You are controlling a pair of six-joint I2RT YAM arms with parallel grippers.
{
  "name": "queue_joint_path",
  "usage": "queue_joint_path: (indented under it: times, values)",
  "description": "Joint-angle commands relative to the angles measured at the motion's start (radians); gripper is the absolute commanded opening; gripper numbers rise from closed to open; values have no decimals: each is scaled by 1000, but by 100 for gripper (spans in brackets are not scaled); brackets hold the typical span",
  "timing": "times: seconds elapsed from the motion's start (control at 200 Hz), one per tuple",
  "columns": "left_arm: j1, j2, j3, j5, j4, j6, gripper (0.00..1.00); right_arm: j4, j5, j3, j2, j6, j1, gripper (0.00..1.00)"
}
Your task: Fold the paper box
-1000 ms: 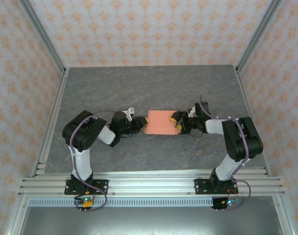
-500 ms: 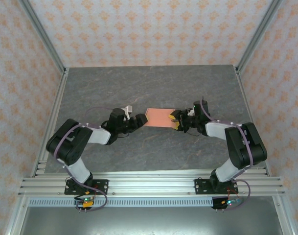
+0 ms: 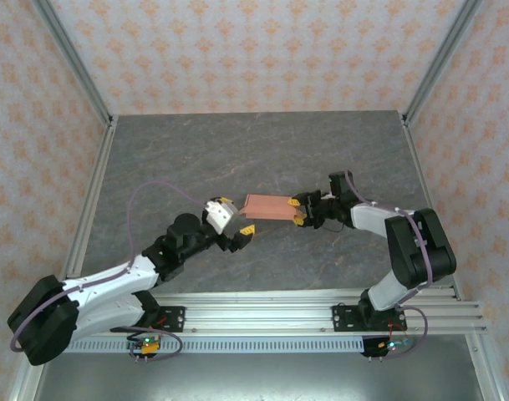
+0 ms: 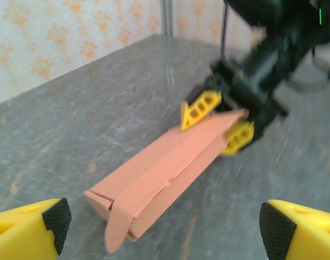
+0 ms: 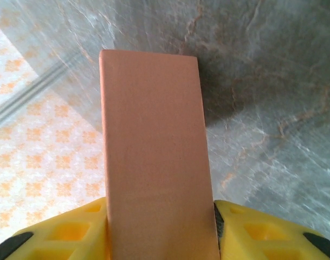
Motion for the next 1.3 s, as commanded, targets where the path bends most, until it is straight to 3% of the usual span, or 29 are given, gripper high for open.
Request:
queue_joint_path:
  times: [0.0, 0.18, 0.41, 0.601, 0.701, 0.836, 1.016, 1.186, 1.291]
  values:
    - [-26, 61, 29, -13, -110, 414, 92, -254, -69, 82, 22, -90, -4, 46]
    - [-33, 196, 87, -103, -100, 566, 92, -489, -142, 184, 96, -268, -5, 45]
    - [-34, 342, 131, -52, -14, 597, 83, -540, -153, 209, 101, -298, -8, 46]
    - [-34, 407, 168, -20, -19, 571, 58, -526, -161, 202, 98, -286, -9, 47]
    - [-32, 380, 170, 16, -26, 541, 51, -537, -150, 202, 75, -286, -16, 57]
    - [-24, 331, 185, 93, -72, 446, 51, -557, -76, 191, -11, -295, -43, 67]
    - [-18, 326, 211, 218, -150, 387, 48, -508, 22, 115, -169, -294, -80, 72]
    - [8, 373, 264, 284, -245, 338, 48, -577, 201, 111, -286, -492, -98, 73]
    - [19, 401, 285, 304, -272, 290, 48, -691, 392, 159, -350, -680, -98, 73]
